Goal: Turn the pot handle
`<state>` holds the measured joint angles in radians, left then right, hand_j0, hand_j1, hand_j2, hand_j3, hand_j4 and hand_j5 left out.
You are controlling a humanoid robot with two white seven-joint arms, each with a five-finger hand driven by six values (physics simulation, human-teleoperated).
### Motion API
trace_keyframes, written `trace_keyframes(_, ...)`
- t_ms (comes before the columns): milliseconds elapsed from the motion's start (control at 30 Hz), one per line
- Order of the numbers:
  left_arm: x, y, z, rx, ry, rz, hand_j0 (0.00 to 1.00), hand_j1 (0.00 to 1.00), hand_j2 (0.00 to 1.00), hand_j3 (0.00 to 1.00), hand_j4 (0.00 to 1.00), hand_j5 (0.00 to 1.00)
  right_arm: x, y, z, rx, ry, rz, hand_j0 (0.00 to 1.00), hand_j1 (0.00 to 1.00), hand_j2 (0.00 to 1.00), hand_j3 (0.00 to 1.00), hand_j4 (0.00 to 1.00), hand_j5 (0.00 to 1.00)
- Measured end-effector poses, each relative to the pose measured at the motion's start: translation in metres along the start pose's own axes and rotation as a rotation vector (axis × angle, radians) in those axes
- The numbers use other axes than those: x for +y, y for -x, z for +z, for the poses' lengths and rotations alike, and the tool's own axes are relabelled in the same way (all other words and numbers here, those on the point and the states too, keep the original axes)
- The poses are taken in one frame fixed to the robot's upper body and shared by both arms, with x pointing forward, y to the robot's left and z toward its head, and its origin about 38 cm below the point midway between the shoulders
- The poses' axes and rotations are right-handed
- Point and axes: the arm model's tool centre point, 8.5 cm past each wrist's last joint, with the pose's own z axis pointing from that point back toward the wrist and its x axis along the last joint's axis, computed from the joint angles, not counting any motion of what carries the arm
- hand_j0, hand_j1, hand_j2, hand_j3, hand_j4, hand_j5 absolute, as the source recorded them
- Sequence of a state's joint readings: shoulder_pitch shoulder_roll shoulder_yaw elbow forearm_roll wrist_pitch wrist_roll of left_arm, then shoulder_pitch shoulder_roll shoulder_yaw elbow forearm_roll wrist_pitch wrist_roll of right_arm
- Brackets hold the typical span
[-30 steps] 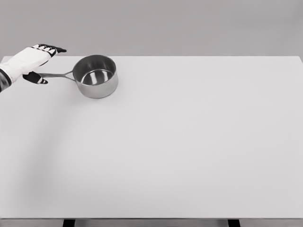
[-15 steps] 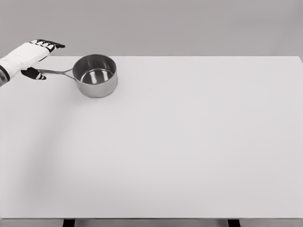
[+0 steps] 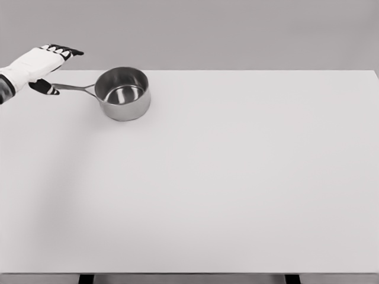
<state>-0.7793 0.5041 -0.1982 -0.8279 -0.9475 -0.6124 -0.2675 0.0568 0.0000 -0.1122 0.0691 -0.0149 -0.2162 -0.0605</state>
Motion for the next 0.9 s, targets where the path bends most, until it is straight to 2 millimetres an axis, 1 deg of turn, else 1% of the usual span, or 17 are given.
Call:
trace_keyframes(100, 0.004, -0.001, -0.002, -0.002, -0.006, -0.004, 1.0, 1.0, 1.0, 1.0, 1.0, 1.0, 0.0, 0.0, 0.0, 0.0, 0.0, 0.0, 1.0, 1.0, 1.0, 1.0, 1.0, 1.0)
trace_keyframes(400, 0.0, 0.001, -0.001, 0.004, 0.005, 0.002, 1.0, 1.0, 1.0, 1.0, 1.0, 1.0, 0.0, 0.0, 0.0, 0.0, 0.0, 0.0, 1.0, 1.0, 1.0, 1.0, 1.0, 1.0)
trace_keyframes(567, -0.003, 0.005, 0.003, 0.012, 0.012, 0.001, 1.0, 1.0, 1.0, 1.0, 1.0, 1.0, 0.0, 0.0, 0.0, 0.0, 0.0, 0.0, 1.0, 1.0, 1.0, 1.0, 1.0, 1.0)
trace_keyframes(833, -0.002, 0.011, 0.01, 0.023, 0.005, 0.0, 1.0, 1.0, 1.0, 1.0, 1.0, 1.0, 0.0, 0.0, 0.0, 0.0, 0.0, 0.0, 1.0, 1.0, 1.0, 1.0, 1.0, 1.0)
trace_keyframes(900, -0.005, 0.011, 0.013, 0.022, 0.009, -0.001, 1.0, 1.0, 1.0, 1.0, 1.0, 1.0, 0.0, 0.0, 0.0, 0.0, 0.0, 0.0, 1.0, 1.0, 1.0, 1.0, 1.0, 1.0)
